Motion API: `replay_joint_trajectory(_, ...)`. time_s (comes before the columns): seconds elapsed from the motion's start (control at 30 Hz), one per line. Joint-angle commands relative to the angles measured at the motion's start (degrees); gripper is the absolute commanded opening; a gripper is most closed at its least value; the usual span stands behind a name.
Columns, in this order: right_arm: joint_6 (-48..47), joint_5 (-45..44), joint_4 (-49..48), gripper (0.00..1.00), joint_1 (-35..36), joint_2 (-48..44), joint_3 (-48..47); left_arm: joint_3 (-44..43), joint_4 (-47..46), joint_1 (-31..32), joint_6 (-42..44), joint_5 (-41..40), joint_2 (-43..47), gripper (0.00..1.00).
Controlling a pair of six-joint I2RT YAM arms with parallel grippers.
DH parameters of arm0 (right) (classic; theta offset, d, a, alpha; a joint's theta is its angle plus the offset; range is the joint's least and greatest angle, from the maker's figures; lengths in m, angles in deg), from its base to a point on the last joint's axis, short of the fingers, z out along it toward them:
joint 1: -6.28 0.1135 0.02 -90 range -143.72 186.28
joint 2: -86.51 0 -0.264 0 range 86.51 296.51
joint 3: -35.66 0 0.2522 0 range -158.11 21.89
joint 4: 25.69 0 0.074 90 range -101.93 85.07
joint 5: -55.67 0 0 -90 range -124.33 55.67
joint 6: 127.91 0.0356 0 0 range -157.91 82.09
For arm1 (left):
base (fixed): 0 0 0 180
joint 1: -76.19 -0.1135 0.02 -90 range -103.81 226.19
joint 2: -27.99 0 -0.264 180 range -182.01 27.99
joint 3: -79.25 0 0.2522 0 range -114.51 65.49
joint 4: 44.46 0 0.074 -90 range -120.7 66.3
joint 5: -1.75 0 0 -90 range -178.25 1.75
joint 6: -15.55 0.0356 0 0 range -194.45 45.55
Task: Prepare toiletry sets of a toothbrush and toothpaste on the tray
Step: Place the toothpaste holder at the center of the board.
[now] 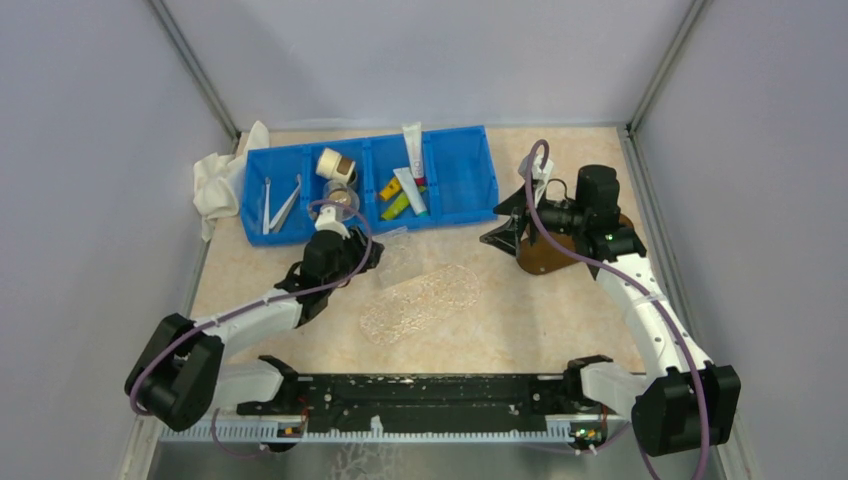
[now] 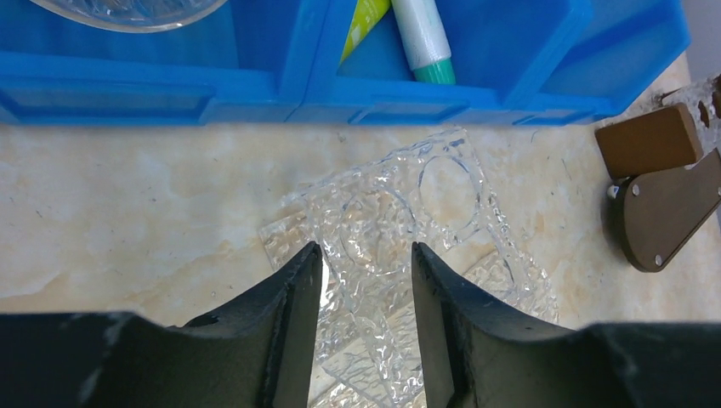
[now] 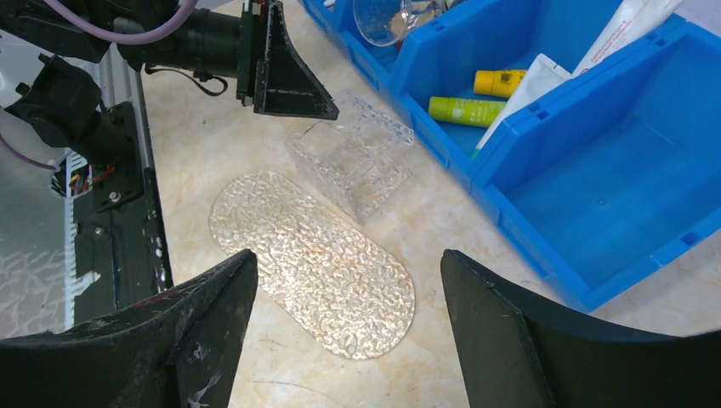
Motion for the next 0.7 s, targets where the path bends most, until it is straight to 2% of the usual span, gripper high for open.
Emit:
replay_joint_trajectory(0.0, -0.9, 0.4, -1.7, 0.79, -0.4, -1.6, -0.5, -2.1, 2.5, 0.0, -1.4, 2.5, -1.4, 0.47)
replay_joint_trajectory(0.4, -0.8, 0.5, -1.6, 0.79, -0.4, -1.7, -0.5, -1.4, 4.8, 0.1, -2.7, 4.9, -0.1, 0.38)
replay_joint_trajectory(0.53, -0.7, 0.6, -1.7, 0.79, -0.4, -1.7, -0.5, -0.6, 5.3, 0.1, -3.5, 5.0, 1.0, 0.40)
replay_joint_trajectory(0.67, -0.7, 0.6, -1.8, 0.79, -0.4, -1.8, -0.5, -0.5, 5.5, 0.1, -4.4, 6.2, 1.2, 0.46)
